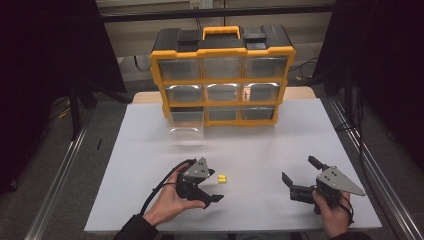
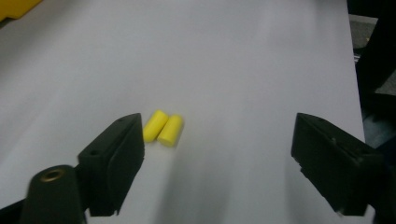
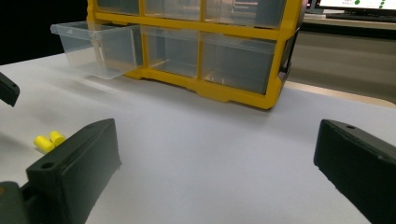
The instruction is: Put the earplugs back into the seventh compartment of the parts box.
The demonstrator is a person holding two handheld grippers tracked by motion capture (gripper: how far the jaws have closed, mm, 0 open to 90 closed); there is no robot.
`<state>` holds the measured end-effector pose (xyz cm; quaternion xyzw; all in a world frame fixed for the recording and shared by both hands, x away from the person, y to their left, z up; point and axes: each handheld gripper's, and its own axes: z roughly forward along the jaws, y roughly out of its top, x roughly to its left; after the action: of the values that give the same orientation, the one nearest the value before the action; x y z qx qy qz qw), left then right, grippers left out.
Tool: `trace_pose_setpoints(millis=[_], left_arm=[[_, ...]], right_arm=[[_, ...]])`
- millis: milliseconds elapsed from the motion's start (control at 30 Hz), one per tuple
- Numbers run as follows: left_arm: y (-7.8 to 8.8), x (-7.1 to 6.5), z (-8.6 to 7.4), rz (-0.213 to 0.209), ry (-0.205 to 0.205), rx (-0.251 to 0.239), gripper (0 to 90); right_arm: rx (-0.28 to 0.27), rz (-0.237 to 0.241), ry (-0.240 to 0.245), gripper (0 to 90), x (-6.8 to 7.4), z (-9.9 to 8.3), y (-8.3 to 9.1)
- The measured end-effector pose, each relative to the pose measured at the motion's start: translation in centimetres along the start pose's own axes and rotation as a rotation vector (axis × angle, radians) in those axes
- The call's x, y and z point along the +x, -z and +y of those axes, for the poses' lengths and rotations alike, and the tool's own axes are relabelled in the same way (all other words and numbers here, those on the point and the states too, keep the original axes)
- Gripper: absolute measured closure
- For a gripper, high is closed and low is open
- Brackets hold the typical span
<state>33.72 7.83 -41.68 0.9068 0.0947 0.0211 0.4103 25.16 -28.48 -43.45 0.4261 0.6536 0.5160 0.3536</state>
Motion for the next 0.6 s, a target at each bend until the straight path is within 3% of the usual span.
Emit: trace_pose_setpoints(millis=[100, 300, 500, 600], left_arm=[[-0.2, 0.4, 0.1, -0.001, -0.007, 0.024, 21.9], [-0.9, 0.5, 0.5, -0.025, -0.059, 0.089, 29.0], [-1.7, 1.0, 1.2, -0.013, -0.072, 0.126, 35.4], [-2.5, 0.9, 1.6, -0.031, -0.084, 0.153, 38.1]], right_arm=[[0.0, -0.002, 0.001, 0.0, 0.0, 0.0, 0.0], [-0.001, -0.001, 0.001, 0.0, 0.0, 0.0, 0.0], [-0.001, 0.001, 0.004, 0.0, 0.1, 0.0, -0.1], [0.0, 0.002, 0.003, 0.0, 0.0, 0.0, -0.1]])
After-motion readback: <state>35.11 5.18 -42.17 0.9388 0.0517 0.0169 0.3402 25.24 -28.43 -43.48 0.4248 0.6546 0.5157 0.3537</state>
